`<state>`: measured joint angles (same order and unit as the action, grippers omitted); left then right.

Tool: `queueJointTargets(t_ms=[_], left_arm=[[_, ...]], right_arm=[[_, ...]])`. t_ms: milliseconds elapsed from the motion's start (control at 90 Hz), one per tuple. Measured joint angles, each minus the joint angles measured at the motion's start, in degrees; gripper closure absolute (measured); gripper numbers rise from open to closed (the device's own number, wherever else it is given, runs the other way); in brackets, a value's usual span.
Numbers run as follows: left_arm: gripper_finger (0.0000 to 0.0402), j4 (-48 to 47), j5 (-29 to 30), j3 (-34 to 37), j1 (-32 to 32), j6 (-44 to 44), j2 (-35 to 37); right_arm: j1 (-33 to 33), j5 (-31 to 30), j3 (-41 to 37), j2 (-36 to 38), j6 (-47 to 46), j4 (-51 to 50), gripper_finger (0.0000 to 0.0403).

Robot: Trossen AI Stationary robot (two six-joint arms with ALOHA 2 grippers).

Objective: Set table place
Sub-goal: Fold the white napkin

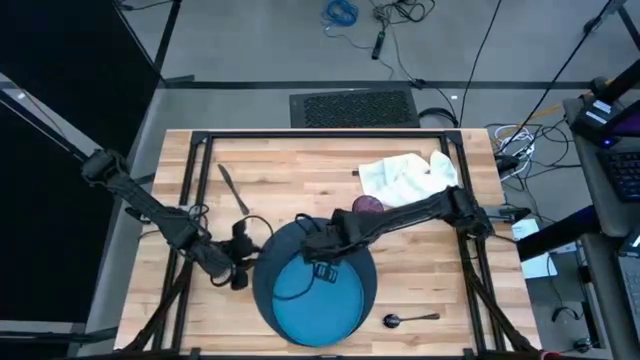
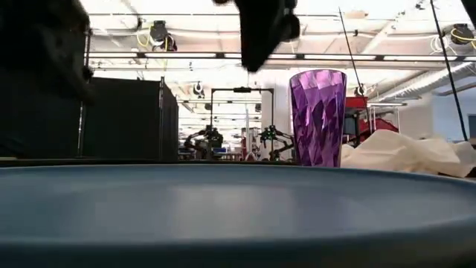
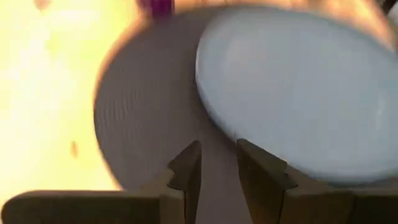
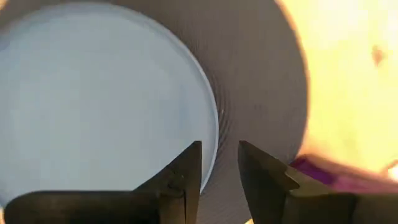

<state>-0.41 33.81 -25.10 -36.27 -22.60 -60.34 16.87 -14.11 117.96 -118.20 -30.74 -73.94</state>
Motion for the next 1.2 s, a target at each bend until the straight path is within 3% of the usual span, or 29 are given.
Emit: queueJointTargets(t_ms=[133, 244, 367, 489, 567, 689, 800, 867, 944, 1011, 1067, 1133, 1200], left_arm=[[0.0316, 8.9, 1.41, 0.0, 3.45, 11.67, 2.87], [0.0316, 11.85, 1.21, 0.0, 8.34, 18.8, 6.92], [0.0316, 11.74, -0.54, 0.0, 15.3, 22.13, 12.9], [0.0316, 11.29, -2.87, -0.19, 23.42, 24.9, 19.89], [0.0316, 10.4, -6.36, -1.66, 28.95, 26.44, 23.56], [0.0316, 5.21, -15.52, -6.13, 37.06, 25.82, 26.43], [0.0316, -0.66, -22.19, -10.5, 42.73, 24.6, 25.91], [0.0316, -2.77, -24.6, -12.17, 45.12, 24.58, 24.53], [0.0316, -4.42, -25.31, -14.08, 47.6, 24.88, 22.11], [0.0316, -5.14, -26.77, -15.27, 49.22, 24.67, 20.15], [0.0316, -5.2, -28.77, -16.2, 50.21, 24.53, 18.88], [0.0316, -4.75, -31.04, -17.49, 51.1, 24.53, 17.5], [0.0316, -4.7, -31.94, -18.13, 51.49, 24.53, 16.21]], right_arm=[[4.76, -9.8, 0.08, 5.3, -2.36, -5.13, 0.0312], [9.85, -14.23, 0.08, 8.27, -4.81, -7.52, 0.0312], [15.74, -18.03, -0.94, 9.91, -6.26, -9.28, 0.0312], [21.07, -26.7, -6.27, 11.45, -12.56, -14.55, 0.0312], [24.25, -32.65, -13.28, 14.49, -21.6, -15.78, 0.0312], [28.97, -41.57, -30.47, 23.61, -36.18, -11.4, 0.0312], [28.78, -47.42, -47.26, 34.23, -47.55, -4.51, 0.0312], [25.89, -51.29, -55.03, 40.91, -44.88, 4.05, 0.0312], [20.76, -53.0, -61.25, 49.09, -29.46, 16.98, 0.0312], [14.65, -50.86, -64.96, 56.32, -9.43, 31.74, 0.0312], [8.4, -41.73, -67.96, 61.99, 9.74, 46.31, 0.0312], [-0.98, -20.59, -71.69, 68.02, 27.51, 62.73, 0.0312], [-11.72, 1.52, -73.23, 72.28, 34.38, 71.09, 0.0312]])
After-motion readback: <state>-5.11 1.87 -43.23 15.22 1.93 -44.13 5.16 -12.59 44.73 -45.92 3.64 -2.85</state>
